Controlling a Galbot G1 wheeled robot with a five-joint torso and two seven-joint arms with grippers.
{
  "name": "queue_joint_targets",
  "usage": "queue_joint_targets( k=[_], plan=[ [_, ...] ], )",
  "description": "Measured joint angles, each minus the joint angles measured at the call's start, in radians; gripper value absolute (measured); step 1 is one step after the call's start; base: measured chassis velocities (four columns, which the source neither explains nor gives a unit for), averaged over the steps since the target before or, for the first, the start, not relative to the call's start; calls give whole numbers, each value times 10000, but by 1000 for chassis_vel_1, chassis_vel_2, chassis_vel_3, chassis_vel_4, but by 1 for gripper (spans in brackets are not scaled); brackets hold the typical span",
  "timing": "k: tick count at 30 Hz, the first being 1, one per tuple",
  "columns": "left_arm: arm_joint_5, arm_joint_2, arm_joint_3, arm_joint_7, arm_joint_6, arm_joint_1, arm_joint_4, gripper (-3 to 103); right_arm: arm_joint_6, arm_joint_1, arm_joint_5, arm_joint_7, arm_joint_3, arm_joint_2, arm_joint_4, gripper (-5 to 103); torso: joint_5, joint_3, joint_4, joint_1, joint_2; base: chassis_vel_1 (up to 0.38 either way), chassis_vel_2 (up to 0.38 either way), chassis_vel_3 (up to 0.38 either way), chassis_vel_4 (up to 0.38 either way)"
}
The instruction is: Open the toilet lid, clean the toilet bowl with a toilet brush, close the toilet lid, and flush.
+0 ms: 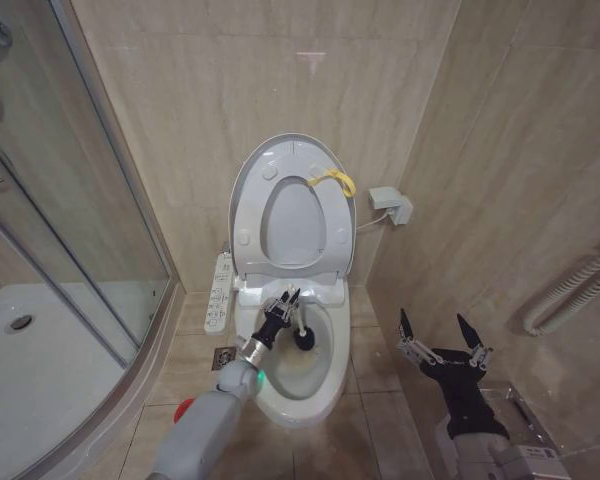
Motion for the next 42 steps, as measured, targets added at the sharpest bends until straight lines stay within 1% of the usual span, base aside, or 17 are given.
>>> queue_joint_targets(
  k=[2, 5, 7, 9, 12, 14, 17, 21, 23, 25, 26, 29, 32, 35, 38, 39, 42],
  plan=[
    [-241, 26, 37, -50, 133, 70, -83, 20, 0, 0, 0, 0, 0, 0, 0, 100, 1, 0, 2, 0, 0, 0, 0, 0, 0],
    [-769, 408, 144, -101, 725, 396, -746, 20, 0, 0, 0, -1, 0, 0, 0, 100, 2, -1, 4, 0, 0, 0, 0, 0, 0],
    [-503, 574, 132, 58, 813, 491, -912, 20, 0, 0, 0, -1, 0, 0, 0, 100, 0, -1, 5, -1, 0, 0, 0, 0, 0],
    [335, 832, 16, 490, 777, 543, -1012, 20, 0, 0, 0, 0, 0, 0, 0, 100, -1, -1, 2, -1, 0, 0, 0, 0, 0],
    [622, 947, -82, 581, 701, 504, -1091, 20, 0, 0, 0, -1, 0, 0, 0, 100, 0, 0, 2, 0, 0, 0, 0, 0, 0],
    [384, 944, -67, 463, 701, 468, -1196, 20, 0, 0, 0, -1, 0, 0, 0, 100, -1, 0, 2, 0, 0, 0, 0, 0, 0],
    [-1184, 698, 116, -79, 866, 474, -1487, 20, 0, 0, 0, -1, 0, 0, 0, 100, -2, 0, -3, 0, 0, 0, 0, 0, 0],
    [-1740, 541, 182, -247, 1004, 629, -1575, 20, 0, 0, 0, -1, 0, 0, 0, 100, 0, 0, 0, 0, 0, 0, 0, 0, 0],
    [-1572, 535, 177, -189, 1009, 671, -1527, 20, 0, 0, 0, -1, 0, 0, 0, 100, -2, 0, 2, 0, 0, 0, 0, 0, 0],
    [-621, 627, 63, 220, 808, 674, -1190, 20, 0, 0, 0, -1, 0, 0, 0, 100, -2, -1, 0, -1, 0, 0, 0, 0, 0],
    [-621, 627, 63, 220, 808, 674, -1190, 20, 0, 0, 0, -1, 0, 0, 0, 100, -2, -1, 0, -1, 0, 0, 0, 0, 0],
    [1310, 761, -456, 1183, 262, 511, -557, 20, 0, 0, 0, 0, 0, 0, 0, 100, 0, 0, 3, -1, 0, 0, 0, 0, 0],
    [1553, 767, -546, 1275, 137, 367, -529, 20, 0, 0, 0, -1, 0, 0, 0, 100, -3, 1, 0, 0, 0, 0, 0, 0, 0],
    [1177, 695, -512, 937, 93, 227, -604, 20, 0, 0, 0, 0, 0, 0, 0, 100, 1, 0, -1, 0, 0, 0, 0, 0, 0],
    [-611, 460, -320, -66, 349, 196, -967, 20, 0, 0, 0, -1, 0, 0, 0, 100, -1, 0, -2, 0, 0, 0, 0, 0, 0],
    [-611, 460, -320, -66, 349, 196, -967, 20, 0, 0, 0, -1, 0, 0, 0, 100, -1, 0, -2, 0, 0, 0, 0, 0, 0],
    [-1464, 367, -196, -370, 481, 259, -1058, 20, 0, 0, 0, -1, 0, 0, 0, 100, 0, 0, -2, 0, 0, 0, 0, 0, 0]
  ],
)
